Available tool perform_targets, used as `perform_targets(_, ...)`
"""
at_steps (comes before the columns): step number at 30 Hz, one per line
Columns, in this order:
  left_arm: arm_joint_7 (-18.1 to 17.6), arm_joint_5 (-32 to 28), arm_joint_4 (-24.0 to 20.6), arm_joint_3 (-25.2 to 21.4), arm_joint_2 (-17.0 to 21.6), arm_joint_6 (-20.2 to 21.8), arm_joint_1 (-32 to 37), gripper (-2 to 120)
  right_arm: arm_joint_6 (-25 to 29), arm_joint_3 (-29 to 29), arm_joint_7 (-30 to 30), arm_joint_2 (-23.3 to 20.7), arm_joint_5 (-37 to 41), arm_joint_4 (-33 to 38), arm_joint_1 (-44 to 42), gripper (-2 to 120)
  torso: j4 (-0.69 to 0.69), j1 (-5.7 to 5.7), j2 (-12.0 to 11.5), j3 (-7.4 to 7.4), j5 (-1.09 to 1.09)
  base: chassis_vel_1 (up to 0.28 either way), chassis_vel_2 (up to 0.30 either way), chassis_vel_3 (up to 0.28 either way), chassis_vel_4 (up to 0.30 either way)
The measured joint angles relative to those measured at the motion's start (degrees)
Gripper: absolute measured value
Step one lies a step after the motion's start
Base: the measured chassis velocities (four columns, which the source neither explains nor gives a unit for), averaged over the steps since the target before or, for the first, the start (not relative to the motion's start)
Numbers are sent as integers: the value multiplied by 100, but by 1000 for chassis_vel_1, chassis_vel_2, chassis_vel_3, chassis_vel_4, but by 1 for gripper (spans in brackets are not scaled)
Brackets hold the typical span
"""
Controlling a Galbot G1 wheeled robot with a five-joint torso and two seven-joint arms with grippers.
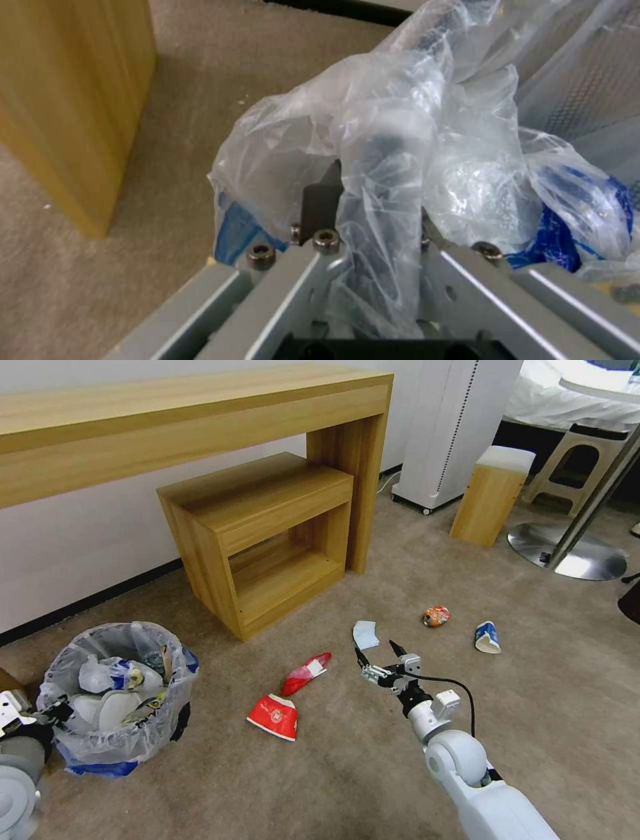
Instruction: Pick up the trash bin and place the garbage on the floor into it.
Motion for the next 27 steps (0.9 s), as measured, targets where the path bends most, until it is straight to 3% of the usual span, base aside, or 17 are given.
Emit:
perform_targets(7, 21, 2, 83, -21, 2, -10, -13, 0, 61, -64, -32, 19, -10, -128, 61, 100, -1, 1, 0, 2, -2, -205, 175, 202, -189)
perform_targets(13, 31, 29, 217, -34, 1, -23, -57, 0, 34, -242, -85, 50, -98, -258, 125, 100, 0, 1, -1, 2, -2, -81, 74, 55, -81)
perform_targets(19, 34, 98, 246, 11, -36, -23, -86, 0, -420, -587, -252, 87, -222, -437, 303, 100, 0, 0, -1, 0, 0, 7, -6, -9, 6)
perform_targets(22, 34, 133, 253, 20, -61, -23, -99, 0, -1000, -827, -736, 134, -537, -566, 439, 100, 0, 0, 0, 0, -1, 0, 0, 0, 0)
perform_targets(27, 27, 138, 218, -12, -87, -24, -90, 0, -1426, -1031, -1146, 250, -1080, -800, 538, 100, 0, 0, 0, 0, -1, 0, 0, 0, 0)
